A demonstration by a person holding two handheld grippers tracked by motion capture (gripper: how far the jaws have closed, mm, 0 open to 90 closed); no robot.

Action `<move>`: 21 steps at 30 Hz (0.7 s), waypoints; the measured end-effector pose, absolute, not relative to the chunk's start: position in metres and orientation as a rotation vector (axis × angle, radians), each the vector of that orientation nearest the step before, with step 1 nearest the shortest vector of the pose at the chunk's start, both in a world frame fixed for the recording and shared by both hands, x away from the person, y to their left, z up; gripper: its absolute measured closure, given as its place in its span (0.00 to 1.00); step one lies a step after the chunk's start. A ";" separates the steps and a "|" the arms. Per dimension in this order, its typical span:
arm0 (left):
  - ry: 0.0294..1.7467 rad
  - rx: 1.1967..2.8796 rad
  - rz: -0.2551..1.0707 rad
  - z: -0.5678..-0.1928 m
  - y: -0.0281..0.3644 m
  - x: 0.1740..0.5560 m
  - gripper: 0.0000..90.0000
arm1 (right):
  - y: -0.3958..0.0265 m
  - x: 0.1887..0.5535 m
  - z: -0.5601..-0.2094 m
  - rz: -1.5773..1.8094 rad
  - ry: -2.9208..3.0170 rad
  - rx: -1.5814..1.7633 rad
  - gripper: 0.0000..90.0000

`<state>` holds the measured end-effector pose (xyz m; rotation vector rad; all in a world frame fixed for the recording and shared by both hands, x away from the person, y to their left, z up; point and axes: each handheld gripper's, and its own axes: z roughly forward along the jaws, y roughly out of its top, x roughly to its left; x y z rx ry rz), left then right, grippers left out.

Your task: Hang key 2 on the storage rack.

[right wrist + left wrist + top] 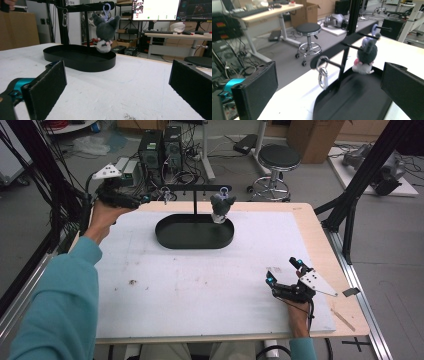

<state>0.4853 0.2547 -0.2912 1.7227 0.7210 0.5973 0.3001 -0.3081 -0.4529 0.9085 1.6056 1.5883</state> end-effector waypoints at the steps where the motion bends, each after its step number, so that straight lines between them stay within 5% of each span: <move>1: 0.711 1.715 0.594 -0.294 0.258 0.478 0.02 | -0.308 0.300 -0.453 1.591 1.607 0.907 0.01; 21: 0.551 1.583 0.643 -0.373 0.282 0.329 0.02 | -0.305 0.299 -0.453 1.587 1.622 0.893 0.01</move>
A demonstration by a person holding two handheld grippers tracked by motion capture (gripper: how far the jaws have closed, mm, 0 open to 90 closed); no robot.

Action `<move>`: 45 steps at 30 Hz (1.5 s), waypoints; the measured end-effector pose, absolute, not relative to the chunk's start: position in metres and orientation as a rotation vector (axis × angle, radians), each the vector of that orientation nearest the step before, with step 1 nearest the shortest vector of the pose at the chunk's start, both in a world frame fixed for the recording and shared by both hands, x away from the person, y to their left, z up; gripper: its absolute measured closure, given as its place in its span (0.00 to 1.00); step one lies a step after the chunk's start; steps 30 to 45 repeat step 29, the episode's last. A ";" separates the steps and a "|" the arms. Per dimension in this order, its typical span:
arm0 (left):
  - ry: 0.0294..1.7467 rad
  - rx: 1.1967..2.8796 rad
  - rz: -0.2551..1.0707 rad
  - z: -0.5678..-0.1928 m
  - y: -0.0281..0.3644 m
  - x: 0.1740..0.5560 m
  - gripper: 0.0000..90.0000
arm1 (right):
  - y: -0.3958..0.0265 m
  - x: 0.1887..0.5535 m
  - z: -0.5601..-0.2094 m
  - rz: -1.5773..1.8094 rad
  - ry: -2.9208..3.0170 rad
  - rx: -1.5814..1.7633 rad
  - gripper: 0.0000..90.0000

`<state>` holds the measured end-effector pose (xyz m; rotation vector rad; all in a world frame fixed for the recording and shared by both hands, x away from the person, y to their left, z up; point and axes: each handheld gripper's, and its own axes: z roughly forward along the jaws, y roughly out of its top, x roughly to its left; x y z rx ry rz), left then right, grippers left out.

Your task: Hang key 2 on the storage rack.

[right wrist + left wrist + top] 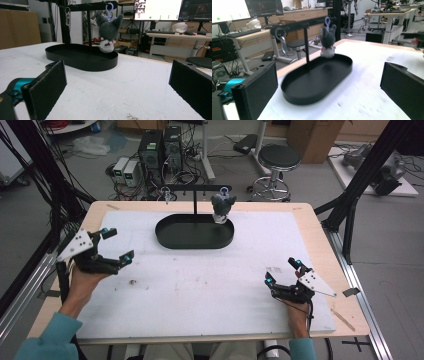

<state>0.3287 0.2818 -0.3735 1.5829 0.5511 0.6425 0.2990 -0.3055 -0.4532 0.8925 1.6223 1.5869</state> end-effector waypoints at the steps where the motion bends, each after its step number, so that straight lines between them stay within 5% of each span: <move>1: 0.546 1.574 0.645 -0.380 0.282 0.323 0.02 | -0.305 0.299 -0.453 1.584 1.622 0.887 0.01; 17: 0.606 1.487 0.637 -0.453 0.289 0.299 0.02 | -0.303 0.299 -0.454 1.574 1.639 0.873 0.01; 45: 0.614 1.434 0.655 -0.458 0.291 0.298 0.02 | -0.304 0.301 -0.455 1.569 1.657 0.883 0.01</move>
